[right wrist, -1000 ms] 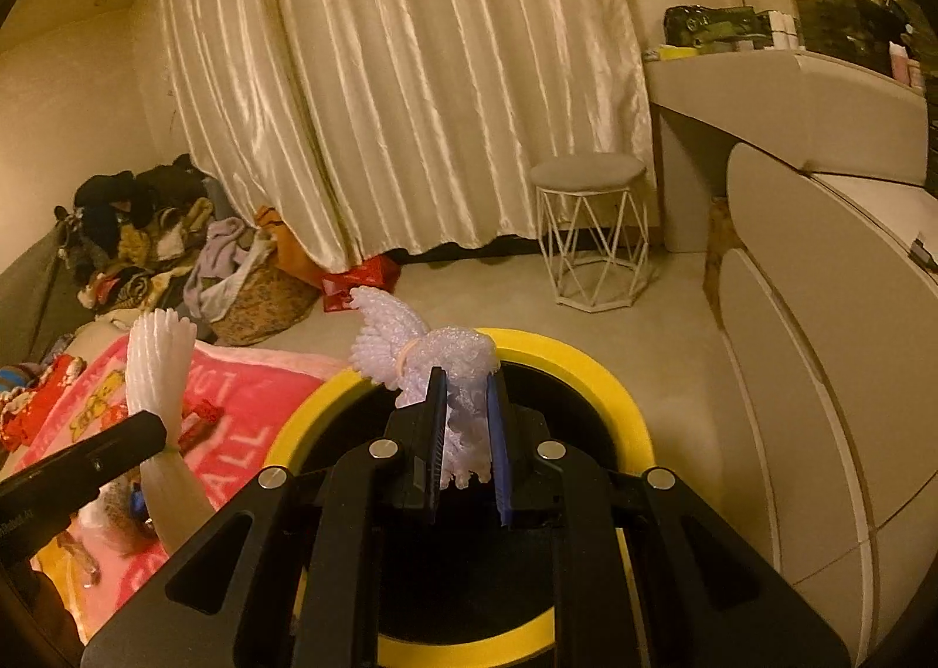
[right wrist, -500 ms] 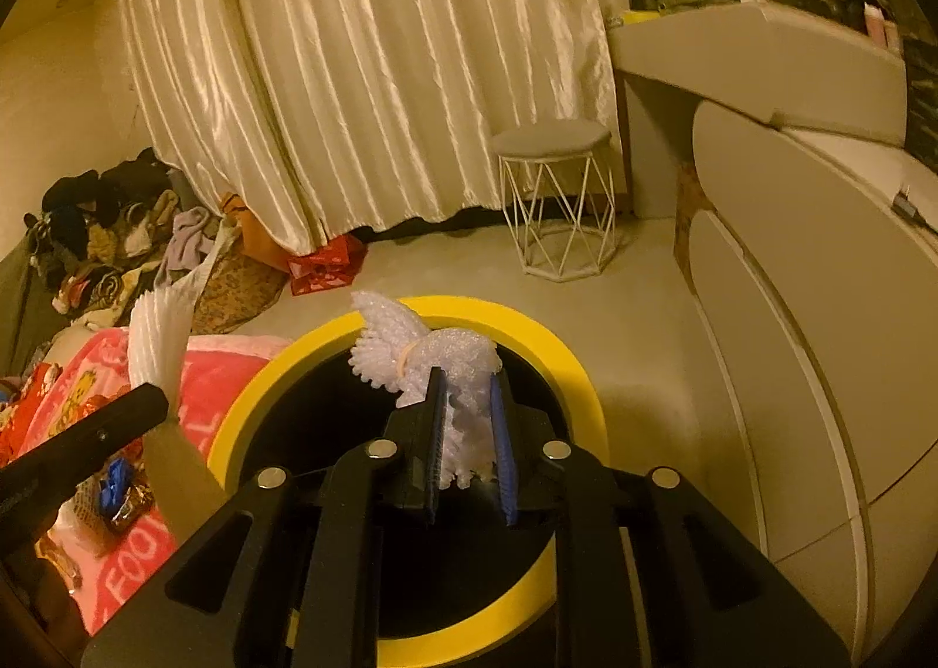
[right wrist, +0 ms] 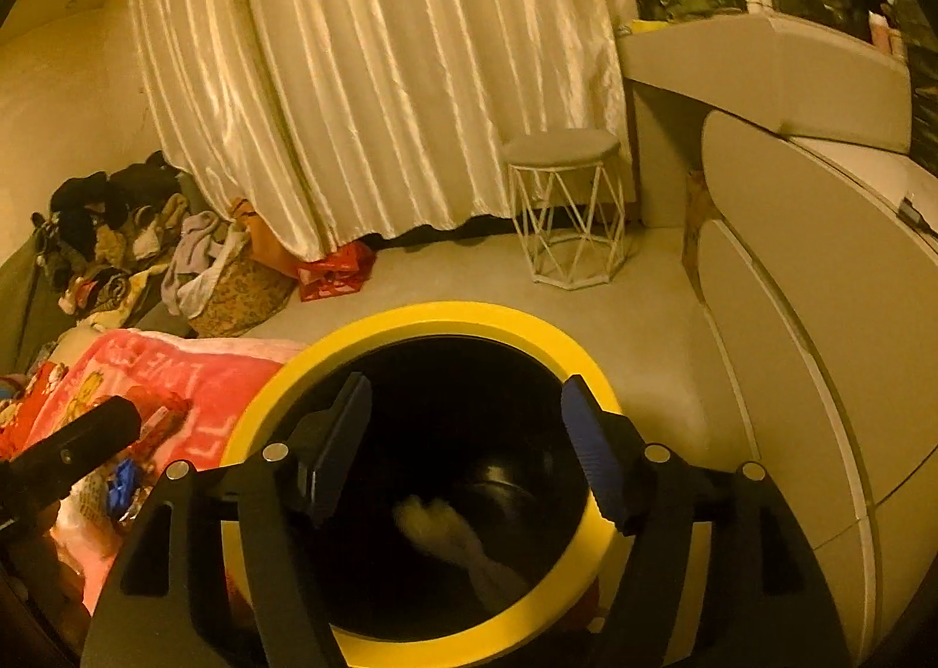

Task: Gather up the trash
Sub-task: 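Open both grippers to drop the foam nets and plastic bag into the bin, then move both tools back over the trash on the blanket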

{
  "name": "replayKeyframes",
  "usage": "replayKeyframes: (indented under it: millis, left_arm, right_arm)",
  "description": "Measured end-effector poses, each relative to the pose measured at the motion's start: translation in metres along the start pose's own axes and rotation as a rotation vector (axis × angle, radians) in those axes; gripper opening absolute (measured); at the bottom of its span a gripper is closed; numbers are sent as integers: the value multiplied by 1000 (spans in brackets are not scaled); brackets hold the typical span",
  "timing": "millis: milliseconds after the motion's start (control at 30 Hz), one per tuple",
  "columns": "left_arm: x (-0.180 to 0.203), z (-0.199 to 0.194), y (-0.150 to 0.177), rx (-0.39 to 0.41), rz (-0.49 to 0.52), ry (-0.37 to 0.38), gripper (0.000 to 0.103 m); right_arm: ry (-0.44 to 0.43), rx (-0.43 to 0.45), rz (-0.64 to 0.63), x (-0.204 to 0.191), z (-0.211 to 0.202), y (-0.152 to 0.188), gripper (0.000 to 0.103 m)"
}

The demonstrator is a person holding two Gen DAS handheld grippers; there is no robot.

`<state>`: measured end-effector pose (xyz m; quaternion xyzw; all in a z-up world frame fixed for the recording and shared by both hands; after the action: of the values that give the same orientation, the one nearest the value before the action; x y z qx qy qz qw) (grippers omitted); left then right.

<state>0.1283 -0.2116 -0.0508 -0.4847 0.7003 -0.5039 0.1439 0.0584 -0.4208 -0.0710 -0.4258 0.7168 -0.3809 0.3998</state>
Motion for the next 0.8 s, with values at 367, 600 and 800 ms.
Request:
replayKeyframes:
  millis: [367,600,800]
  left_arm:
    - [-19,-40,-8,86,3,-87,92]
    - [-31,-60,-15,135,-15,-134,92]
    - [-41,-74,-18,168,-19,-161,92]
  right_arm:
    - [-120,63,-73,-41,-21,-8,74]
    - [-177,83,-109,-62,-30,-11,79]
    - [-221,90,-137,-80,-37,-10,82]
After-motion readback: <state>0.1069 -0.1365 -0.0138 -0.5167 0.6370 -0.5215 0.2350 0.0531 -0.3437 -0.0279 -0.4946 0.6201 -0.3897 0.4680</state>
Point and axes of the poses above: each gripper's, at about its wrist camera, not at the fingertips, and z roughly the way its jaws point, x to its right, y to its underside, the point moved 1 cm from there along z, roughly the way its jaws point, and after that the axes turned 10 degrees about x, right-handed, at the moved point
